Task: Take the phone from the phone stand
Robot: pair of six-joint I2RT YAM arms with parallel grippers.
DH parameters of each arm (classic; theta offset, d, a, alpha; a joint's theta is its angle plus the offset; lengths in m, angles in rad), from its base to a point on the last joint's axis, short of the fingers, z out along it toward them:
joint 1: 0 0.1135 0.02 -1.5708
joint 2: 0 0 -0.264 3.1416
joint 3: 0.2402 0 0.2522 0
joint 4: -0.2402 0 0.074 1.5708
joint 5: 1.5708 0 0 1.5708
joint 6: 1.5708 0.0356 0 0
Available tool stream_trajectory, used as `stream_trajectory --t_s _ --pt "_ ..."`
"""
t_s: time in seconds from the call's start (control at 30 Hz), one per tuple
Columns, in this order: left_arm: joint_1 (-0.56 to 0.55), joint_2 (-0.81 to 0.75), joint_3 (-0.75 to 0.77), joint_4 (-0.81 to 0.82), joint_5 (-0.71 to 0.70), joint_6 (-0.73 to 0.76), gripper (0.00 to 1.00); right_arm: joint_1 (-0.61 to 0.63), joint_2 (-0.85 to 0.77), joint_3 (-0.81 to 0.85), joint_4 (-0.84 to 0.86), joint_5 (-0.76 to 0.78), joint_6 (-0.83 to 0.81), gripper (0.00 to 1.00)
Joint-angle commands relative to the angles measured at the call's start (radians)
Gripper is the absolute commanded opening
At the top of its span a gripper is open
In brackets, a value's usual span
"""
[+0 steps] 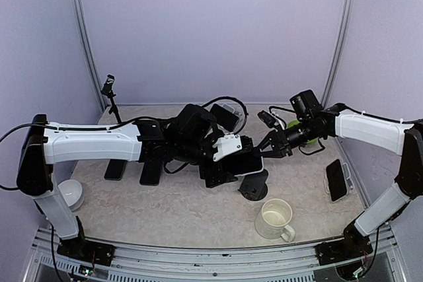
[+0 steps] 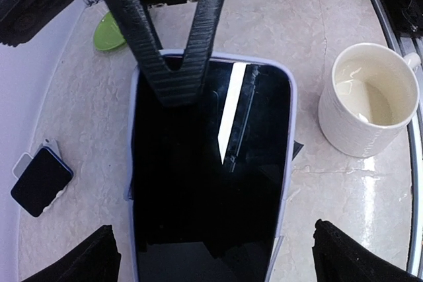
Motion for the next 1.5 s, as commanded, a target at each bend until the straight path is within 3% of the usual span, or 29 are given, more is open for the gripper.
stream_trajectory --t_s 0.0,0.53,0.93,1.03,1.27,1.47 --pt "-0.022 0.034 0.051 -0.043 -0.009 0.034 0.99 0.019 0.018 0.055 0.003 -0.050 0.013 0.00" --pt "-0.040 0.114 0.099 -0.065 -0.137 0.062 0.90 0.062 0.084 0.124 -0.089 -0.047 -0.009 0.00" --pt "-0.041 0.125 0.113 -0.053 -0.215 0.011 0.58 0.064 0.104 0.150 -0.109 -0.050 -0.022 0.00" --pt "-0.034 0.117 0.115 -0.047 -0.221 -0.052 0.54 0.063 0.100 0.153 -0.087 -0.052 -0.007 0.20" --pt "-0.004 0.075 0.079 0.003 -0.202 -0.210 0.43 0.027 0.080 0.162 -0.047 -0.037 0.026 0.52" --pt "0.007 0.069 0.072 -0.003 -0.211 -0.347 0.41 -0.038 0.046 0.160 -0.031 0.001 0.039 0.81"
